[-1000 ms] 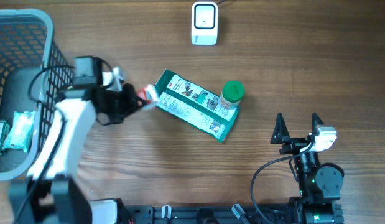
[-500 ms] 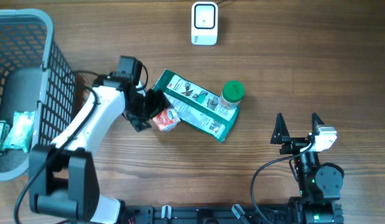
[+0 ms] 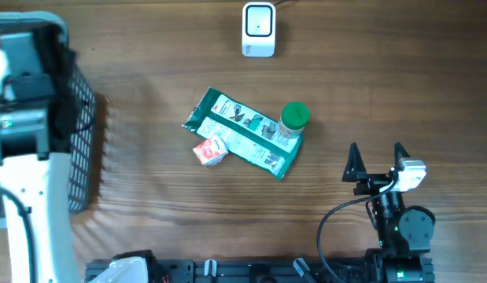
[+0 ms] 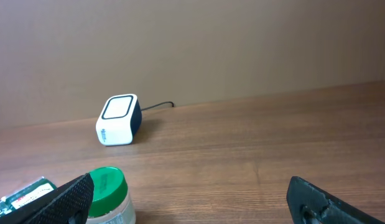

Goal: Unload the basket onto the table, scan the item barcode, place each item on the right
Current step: 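Set the red tissue pack down left of the wipes pack, then reach the left gripper into the basket and grasp the pale green bag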

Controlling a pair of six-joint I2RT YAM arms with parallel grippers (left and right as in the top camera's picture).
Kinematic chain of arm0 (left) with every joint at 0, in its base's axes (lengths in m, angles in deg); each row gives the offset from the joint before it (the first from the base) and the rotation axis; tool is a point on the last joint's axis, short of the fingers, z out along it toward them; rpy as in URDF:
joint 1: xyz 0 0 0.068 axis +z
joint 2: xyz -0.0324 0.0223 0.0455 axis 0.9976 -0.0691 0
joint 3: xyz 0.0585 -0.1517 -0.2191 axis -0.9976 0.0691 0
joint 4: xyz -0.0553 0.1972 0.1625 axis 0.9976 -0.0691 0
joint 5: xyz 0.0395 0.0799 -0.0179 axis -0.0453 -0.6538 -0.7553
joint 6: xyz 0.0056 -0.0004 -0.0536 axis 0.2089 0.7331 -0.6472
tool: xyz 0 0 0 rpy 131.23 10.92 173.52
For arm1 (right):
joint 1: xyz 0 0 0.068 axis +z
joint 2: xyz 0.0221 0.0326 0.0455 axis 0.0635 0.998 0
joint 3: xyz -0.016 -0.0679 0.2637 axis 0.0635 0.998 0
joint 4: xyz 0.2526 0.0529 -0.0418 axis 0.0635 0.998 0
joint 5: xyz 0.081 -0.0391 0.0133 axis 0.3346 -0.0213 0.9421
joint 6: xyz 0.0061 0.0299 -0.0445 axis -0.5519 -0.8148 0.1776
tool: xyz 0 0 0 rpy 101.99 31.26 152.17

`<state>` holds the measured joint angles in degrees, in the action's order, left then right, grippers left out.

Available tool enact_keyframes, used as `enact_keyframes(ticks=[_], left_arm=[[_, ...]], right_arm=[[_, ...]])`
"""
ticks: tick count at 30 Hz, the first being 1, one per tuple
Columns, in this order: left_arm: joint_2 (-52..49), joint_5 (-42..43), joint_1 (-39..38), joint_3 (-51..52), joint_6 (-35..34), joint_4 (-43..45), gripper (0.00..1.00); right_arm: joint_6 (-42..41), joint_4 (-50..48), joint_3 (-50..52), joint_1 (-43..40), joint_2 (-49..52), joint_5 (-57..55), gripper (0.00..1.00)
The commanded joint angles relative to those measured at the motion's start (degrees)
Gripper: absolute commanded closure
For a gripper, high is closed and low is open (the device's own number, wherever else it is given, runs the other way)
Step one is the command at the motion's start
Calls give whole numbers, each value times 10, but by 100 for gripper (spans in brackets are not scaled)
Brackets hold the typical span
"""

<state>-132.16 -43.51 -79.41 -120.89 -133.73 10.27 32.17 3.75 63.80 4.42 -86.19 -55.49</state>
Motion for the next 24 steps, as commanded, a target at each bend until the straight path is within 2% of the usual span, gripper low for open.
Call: enact_keyframes(ticks=[1,3,6,9,12,16,20,21,24], left_arm=[[0,52,115,-3,-61,3,0],[-7,92,193,-2,-73,-28,0],[-37,96,263,7,-76,-85,0],[-85,96,293,28,-76,-97,0],[-141,96,316,45,-124,-95,0],[-216,149,359,49,-148,-98,0],[-257,150,392,72,-261,-101,0],[-259,151,395,84,-284,-94,3],[-261,151,396,144,-312,-31,8]], right_arm=[[-7,-2,1,1,-3,-3,0],[-7,-2,1,1,-3,-3,0],[-7,-2,1,1,-3,-3,0],[-7,-2,1,1,-3,-3,0],[-7,-2,1,1,-3,-3,0],[-7,-2,1,1,-3,-3,0],[-7,-2,1,1,-3,-3,0],[-7,-2,1,1,-3,-3,0],[-7,-2,1,1,-3,-3,0]])
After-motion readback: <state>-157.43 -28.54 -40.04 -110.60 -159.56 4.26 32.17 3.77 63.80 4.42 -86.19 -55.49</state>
